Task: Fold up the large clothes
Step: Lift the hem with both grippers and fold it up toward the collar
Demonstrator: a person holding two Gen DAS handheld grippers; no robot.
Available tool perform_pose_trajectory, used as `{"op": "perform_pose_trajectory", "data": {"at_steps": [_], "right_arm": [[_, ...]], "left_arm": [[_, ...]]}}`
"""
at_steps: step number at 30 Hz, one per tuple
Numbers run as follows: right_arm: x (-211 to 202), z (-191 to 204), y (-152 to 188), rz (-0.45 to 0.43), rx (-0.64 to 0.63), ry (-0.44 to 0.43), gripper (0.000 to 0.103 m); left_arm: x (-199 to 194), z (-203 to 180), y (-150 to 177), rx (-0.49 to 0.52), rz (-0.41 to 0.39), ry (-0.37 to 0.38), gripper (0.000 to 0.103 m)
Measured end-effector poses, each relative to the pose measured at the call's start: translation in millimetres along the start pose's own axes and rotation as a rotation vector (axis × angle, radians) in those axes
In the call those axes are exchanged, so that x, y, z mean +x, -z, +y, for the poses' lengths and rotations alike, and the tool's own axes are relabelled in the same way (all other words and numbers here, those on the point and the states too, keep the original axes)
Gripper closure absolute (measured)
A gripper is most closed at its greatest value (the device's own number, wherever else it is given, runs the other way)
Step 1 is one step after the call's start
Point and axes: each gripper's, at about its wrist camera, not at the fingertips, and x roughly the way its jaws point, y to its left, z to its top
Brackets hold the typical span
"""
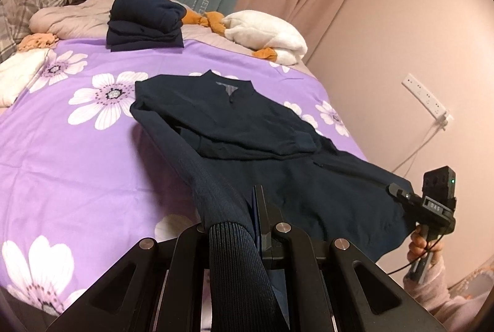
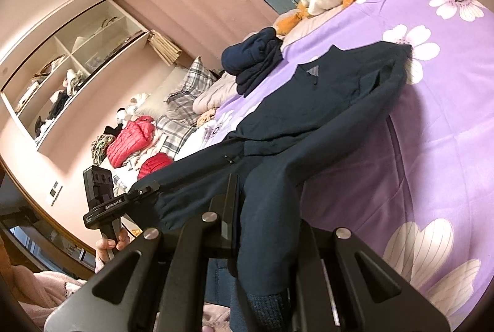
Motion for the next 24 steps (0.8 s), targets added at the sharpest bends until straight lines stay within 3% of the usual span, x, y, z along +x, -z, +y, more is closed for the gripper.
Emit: {"op": "perform_pose_trajectory", "data": {"at_steps": [15,24], "right_arm": [[-22.4,37.2,-2.3,-0.032,-0.08,-0.077,0.094],[-11.8,19.3,-17.1,-0.045,-0.031,-0.097,0.093]], "left_arm": [[-45.8,-1.0,3.3,-0.038,-0.033,0.05,0.096],[-34.1,19.8,-11.2,-0.103,-0.029,0.049,0.096]]}}
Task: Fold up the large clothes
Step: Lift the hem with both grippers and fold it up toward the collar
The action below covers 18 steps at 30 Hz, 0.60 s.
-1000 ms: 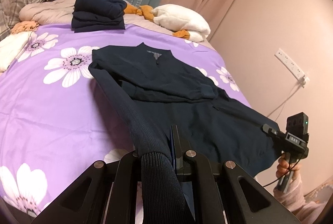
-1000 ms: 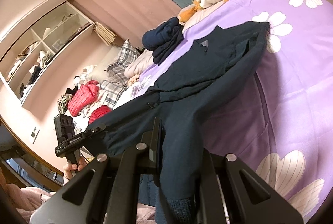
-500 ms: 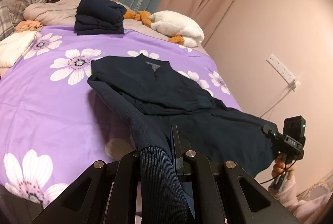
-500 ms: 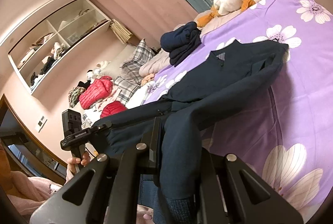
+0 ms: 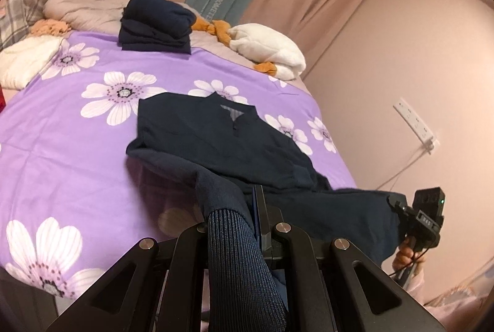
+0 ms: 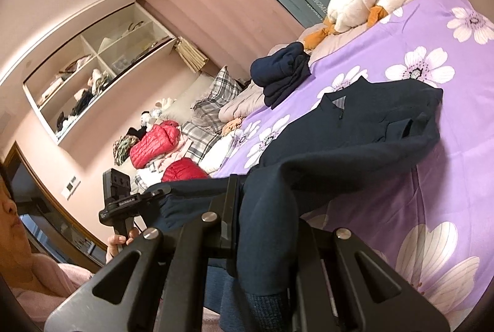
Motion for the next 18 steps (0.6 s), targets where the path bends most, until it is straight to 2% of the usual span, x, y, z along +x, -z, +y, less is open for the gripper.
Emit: {"op": "perform_pose_trajectory", "data": {"at_steps": [10,18], "right_arm": [[22.9,-25.9,-43.2,-0.014,0.066,-0.021,0.092],[48.2,-54.6,-86.5,-0.034,0.129,0.003,0.091]], "left_arm": [[28.1,20.3,-46.3,-0.076,0.025,0.0,0.096],[62.9,39.3,-92.9,-0.126,0.036,-0.055,0.096]]}}
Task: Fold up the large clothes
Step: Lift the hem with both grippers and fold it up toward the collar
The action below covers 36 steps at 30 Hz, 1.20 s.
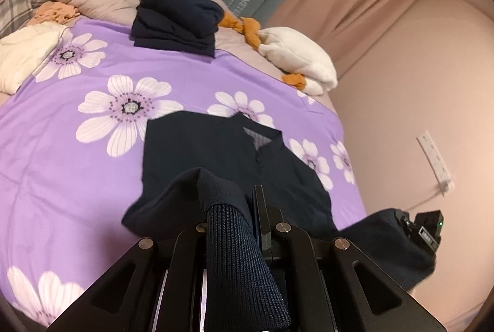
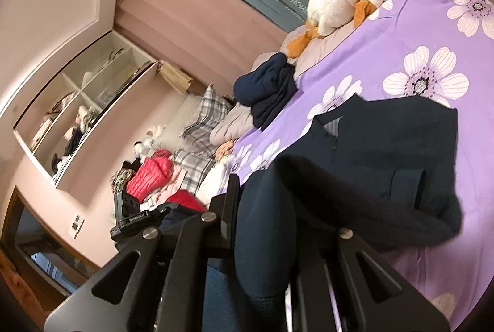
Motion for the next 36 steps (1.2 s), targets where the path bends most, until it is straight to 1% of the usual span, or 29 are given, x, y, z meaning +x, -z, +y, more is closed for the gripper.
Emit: {"op": "perform_pose_trajectory", "data": {"at_steps": [8,15,22,30,36], "right_arm": [[19.4,-29.0,-32.0,-0.009,0.066,0.052,0.091],[34.0,-57.6,-51.0,-0.021,0.131,0.107,0.091],[55.0,-80.6,-59.7,-0.002,0.161,0.159,0.09],[75.0,-106.1,-67.0,0.012,0.204,0.195,0.089],[90.5,-127.7,-74.2,0.021,0.243,0.223,0.089]], "left_arm": [[35.3,7.3,-34.2,-0.015,0.015,-0.054,0.096],[67.7,25.6,-55.1,-0.05,0.038,-0.061,0.096],[103.4,38.7,-64.1,-0.086,0.067,-0.078,0.096],[139.7,50.0,-74.8,-0.11,0.102,-0.109,0.096],[172.1,63.8,-89.4,-0.152,0.15,-0.13,0.096]]}}
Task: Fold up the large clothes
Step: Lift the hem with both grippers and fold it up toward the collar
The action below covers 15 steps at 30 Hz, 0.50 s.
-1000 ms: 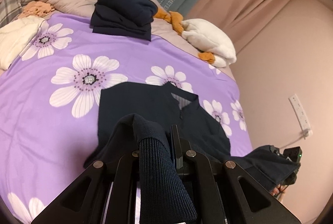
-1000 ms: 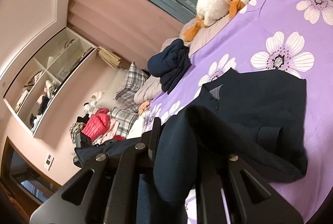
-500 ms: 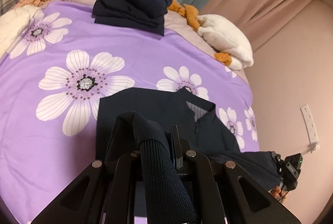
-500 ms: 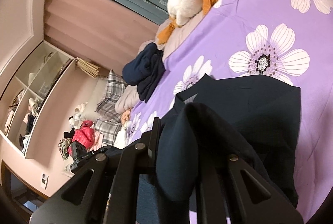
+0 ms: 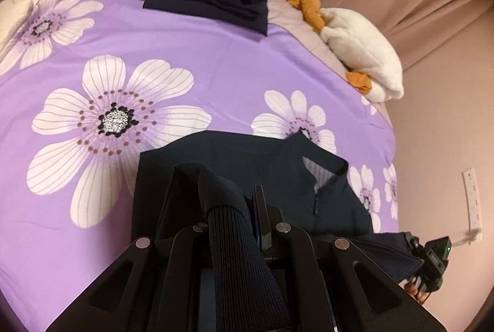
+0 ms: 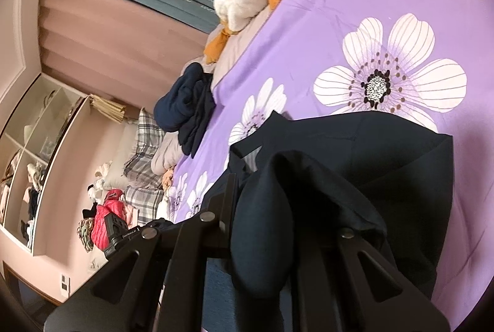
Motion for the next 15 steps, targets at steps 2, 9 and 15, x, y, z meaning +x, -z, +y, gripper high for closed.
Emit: {"op": "perform_pose_trajectory", "data": {"at_steps": [2,9,15], "right_arm": [[8.0,-7.7,-5.4,0.005,0.022,0.01,0.089],[32.3,-33.2,-22.0,0.013,0.091,0.047,0.089],[45.0,-53.0,-29.8,0.021,0.142,0.067,0.089]], "left_arm": [[11.4,4.0,-7.7,-0.023,0.022,-0.008,0.096],[47.8,-0.8,-25.8,-0.024,0.059,-0.066,0.096],[71.5,2.3,-35.9,-0.035,0.088,-0.092,0.096]]}}
